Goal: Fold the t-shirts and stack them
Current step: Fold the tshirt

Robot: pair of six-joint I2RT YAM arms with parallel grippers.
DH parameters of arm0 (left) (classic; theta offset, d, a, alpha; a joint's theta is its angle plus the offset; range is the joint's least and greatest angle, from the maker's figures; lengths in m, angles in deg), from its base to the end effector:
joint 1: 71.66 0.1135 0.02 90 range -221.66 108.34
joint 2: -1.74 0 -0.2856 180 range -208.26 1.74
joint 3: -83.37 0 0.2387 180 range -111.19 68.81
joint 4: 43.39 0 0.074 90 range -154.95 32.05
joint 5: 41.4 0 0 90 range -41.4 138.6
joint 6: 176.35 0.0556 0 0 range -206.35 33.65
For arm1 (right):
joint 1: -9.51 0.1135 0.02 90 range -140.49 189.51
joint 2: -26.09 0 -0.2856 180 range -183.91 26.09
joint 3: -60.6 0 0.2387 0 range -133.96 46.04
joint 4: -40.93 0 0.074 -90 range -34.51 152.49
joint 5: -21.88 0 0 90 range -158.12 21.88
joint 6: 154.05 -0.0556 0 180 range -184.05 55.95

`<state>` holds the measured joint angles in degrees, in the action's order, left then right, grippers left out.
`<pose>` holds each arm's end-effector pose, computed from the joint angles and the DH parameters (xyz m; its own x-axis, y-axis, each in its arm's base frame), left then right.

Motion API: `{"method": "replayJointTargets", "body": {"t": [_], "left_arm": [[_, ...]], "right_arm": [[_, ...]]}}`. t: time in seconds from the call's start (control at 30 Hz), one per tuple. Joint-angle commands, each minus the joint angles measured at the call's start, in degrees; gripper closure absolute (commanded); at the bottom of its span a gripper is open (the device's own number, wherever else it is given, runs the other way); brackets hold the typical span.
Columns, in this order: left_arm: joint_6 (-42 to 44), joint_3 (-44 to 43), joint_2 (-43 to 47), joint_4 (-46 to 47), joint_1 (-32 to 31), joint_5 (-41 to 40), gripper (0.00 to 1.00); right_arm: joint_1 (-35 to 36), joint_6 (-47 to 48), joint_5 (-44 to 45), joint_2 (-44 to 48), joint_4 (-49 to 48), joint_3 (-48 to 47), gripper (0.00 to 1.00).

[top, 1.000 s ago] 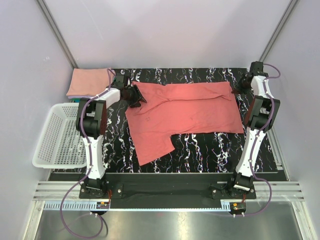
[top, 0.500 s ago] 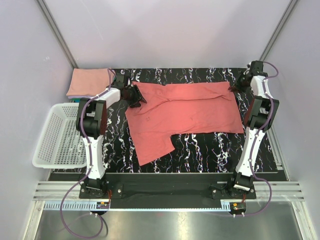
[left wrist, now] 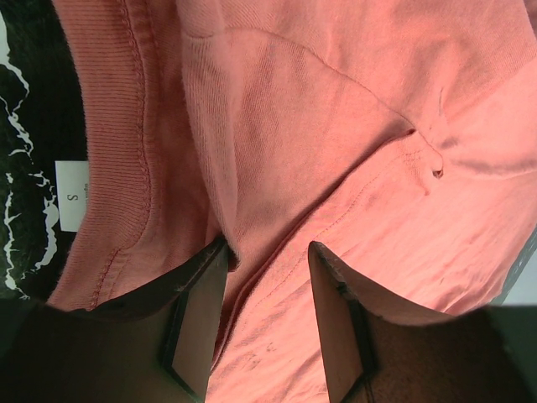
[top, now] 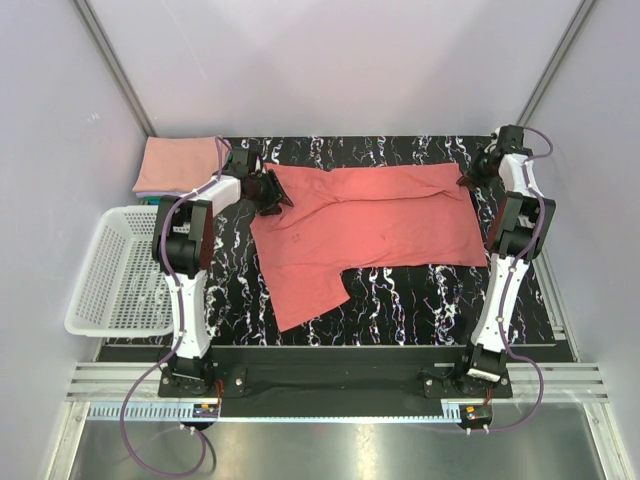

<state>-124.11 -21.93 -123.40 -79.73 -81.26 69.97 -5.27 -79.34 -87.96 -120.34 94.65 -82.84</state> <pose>0.4688 -0.0998 0.1615 -0.8652 -0.4320 -0.2546 -0.2207 0.7840 -0.5802 0.5518 -0.1261 0.1534 -0.7639 0.4581 -0.4546 0.2709 0.8669 0.4184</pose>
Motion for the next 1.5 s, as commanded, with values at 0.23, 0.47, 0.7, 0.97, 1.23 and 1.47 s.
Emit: {"method": "replayJointTargets", "body": {"t": [0.23, 0.47, 0.7, 0.97, 1.23, 1.47], "left_arm": [[3.4, -1.1, -3.3, -8.5, 0.2, -5.5, 0.51], [4.8, -1.5, -2.9, -9.8, 0.2, -6.6, 0.51], [6.3, -3.9, -2.8, -12.8, 0.4, -7.1, 0.5], [5.9, -9.0, 3.0, -12.5, 0.3, -4.1, 0.46], [9.0, -7.8, 3.7, -11.4, 0.4, -5.5, 0.44], [10.4, -7.5, 3.2, -6.6, 2.0, -9.3, 0.44]], "right_arm": [[-0.4, 2.0, 1.8, 0.4, -3.0, -5.5, 1.0], [-0.6, 1.4, 3.2, -1.4, -1.9, -6.5, 1.0], [-1.0, -0.2, 3.0, -2.3, -2.8, -9.4, 0.9], [-0.9, -4.2, 6.9, 4.2, 0.4, -6.4, 0.73], [1.1, -10.3, 1.4, 10.7, -3.8, 8.0, 0.78], [1.3, -11.6, 3.0, 9.4, -9.0, 13.0, 0.78]]}}
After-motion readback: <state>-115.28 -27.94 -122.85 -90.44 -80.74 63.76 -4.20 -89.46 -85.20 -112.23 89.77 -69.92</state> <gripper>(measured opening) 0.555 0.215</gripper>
